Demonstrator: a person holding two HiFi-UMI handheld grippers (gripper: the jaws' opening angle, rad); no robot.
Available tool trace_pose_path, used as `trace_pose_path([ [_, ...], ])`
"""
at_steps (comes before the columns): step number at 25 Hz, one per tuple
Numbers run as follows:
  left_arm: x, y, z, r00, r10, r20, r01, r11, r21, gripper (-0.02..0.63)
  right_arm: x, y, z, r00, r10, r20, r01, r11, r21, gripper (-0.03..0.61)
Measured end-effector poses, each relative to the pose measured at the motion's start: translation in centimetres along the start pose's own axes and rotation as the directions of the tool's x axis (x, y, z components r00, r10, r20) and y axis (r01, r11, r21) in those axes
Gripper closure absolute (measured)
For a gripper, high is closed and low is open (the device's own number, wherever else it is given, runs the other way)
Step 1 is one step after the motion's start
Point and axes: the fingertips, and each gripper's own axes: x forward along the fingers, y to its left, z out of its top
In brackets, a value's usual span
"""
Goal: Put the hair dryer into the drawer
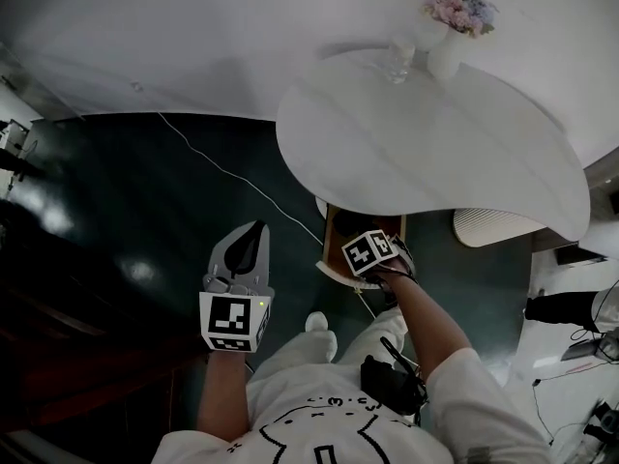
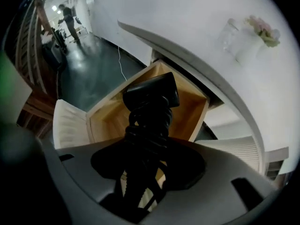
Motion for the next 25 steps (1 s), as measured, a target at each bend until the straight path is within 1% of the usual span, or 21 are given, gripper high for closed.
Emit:
trace_pose_path([
  [3,-0.4,0.4,-0.7,1.000,0.015,-0.018,-0.015,1.000,0.008,0.594,1.1,-0.3,0.0,0.999,-0.044,-0.028,0.041,0.995,-0.094,0.370],
  [5,-0.8,0.7,-1.2,0.999,0.026,-0.032,-0.026,1.000,0.006,0.594,1.9,-0.3,-0.2,0.997,-0.057,-0.046,0.050,0.990,-0.130,0.370],
  [10,-1.5,0.8,-2.1,0.997,0.044,-0.066,-0.044,0.999,0.011,0.594,3.8,-0.3,0.1,0.995,-0.066,-0.069,0.055,0.987,-0.153,0.370],
  [13,-1.9,1.1,-2.3,0.995,0.057,-0.080,-0.055,0.998,0.021,0.594,4.2,-0.5,0.9,0.996,-0.067,-0.062,0.058,0.990,-0.126,0.370],
  [15,-2.3,1.2,-2.8,0.993,0.070,-0.093,-0.068,0.997,0.025,0.594,4.4,-0.4,1.0,0.994,-0.077,-0.075,0.067,0.990,-0.125,0.370],
  [18,-2.5,0.8,-3.4,0.991,0.073,-0.110,-0.071,0.997,0.024,0.594,4.9,-0.6,0.0,0.982,-0.123,-0.143,0.098,0.981,-0.170,0.370],
  [22,-2.7,0.4,-3.5,0.992,0.066,-0.111,-0.063,0.998,0.029,0.594,5.5,-0.4,-1.3,0.958,-0.153,-0.241,0.094,0.966,-0.242,0.367],
  [23,-2.7,0.3,-3.5,0.992,0.065,-0.111,-0.062,0.998,0.029,0.594,5.6,-0.3,-1.5,0.954,-0.163,-0.253,0.096,0.962,-0.257,0.361],
  [25,-2.9,0.4,-3.6,0.992,0.066,-0.109,-0.063,0.998,0.029,0.594,5.6,-0.4,-1.5,0.948,-0.191,-0.256,0.114,0.951,-0.286,0.324],
])
